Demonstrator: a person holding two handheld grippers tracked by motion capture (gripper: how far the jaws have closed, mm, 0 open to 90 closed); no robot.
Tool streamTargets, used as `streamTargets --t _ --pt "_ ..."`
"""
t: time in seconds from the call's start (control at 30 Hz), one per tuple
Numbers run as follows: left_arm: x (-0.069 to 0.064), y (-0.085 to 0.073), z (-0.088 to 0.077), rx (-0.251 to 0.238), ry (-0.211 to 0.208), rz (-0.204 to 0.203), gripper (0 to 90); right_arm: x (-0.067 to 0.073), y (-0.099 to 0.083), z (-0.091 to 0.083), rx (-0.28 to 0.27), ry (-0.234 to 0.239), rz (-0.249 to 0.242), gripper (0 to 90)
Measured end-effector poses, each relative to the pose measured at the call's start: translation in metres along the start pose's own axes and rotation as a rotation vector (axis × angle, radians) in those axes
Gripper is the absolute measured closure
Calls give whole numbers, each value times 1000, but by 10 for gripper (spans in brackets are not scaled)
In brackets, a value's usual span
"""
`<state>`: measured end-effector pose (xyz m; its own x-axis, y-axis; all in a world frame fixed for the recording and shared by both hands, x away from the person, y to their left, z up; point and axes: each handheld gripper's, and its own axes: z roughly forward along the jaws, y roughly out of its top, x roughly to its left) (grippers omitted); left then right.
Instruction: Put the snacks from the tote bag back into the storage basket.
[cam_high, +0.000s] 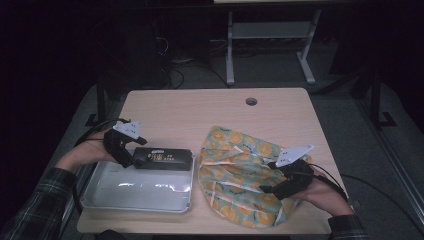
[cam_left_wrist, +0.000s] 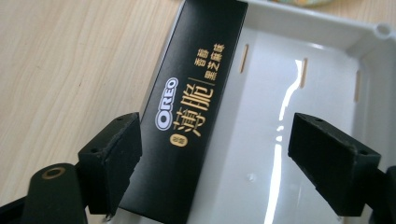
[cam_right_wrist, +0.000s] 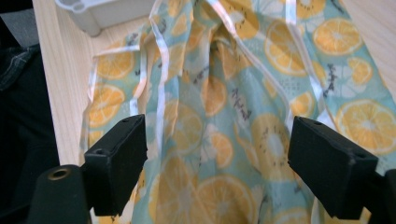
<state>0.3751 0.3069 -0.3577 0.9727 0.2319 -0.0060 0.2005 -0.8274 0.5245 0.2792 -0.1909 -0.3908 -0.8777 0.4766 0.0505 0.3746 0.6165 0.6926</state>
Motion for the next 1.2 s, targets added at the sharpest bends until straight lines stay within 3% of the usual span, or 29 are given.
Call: streamTargets --t 0.13,0.47,0.6,0.73,0.9,1.2 --pt "-13 -1 -7 -39 18 -59 162 -4 2 -1 -22 -8 -7 181" --pt "-45 -8 -20 -60 119 -149 158 -14 8 -1 -69 2 -13 169" --pt "-59 -10 -21 -103 160 -188 159 -15 10 3 -64 -11 -21 167" --pt "-73 -14 -17 -131 204 -213 159 -13 9 4 -63 -15 -24 165" --pt "-90 -19 -5 -174 229 -263 159 -10 3 -1 -84 -13 -15 161" --pt "-109 -22 12 -209 277 -279 163 -1 -15 -8 -87 -35 8 162"
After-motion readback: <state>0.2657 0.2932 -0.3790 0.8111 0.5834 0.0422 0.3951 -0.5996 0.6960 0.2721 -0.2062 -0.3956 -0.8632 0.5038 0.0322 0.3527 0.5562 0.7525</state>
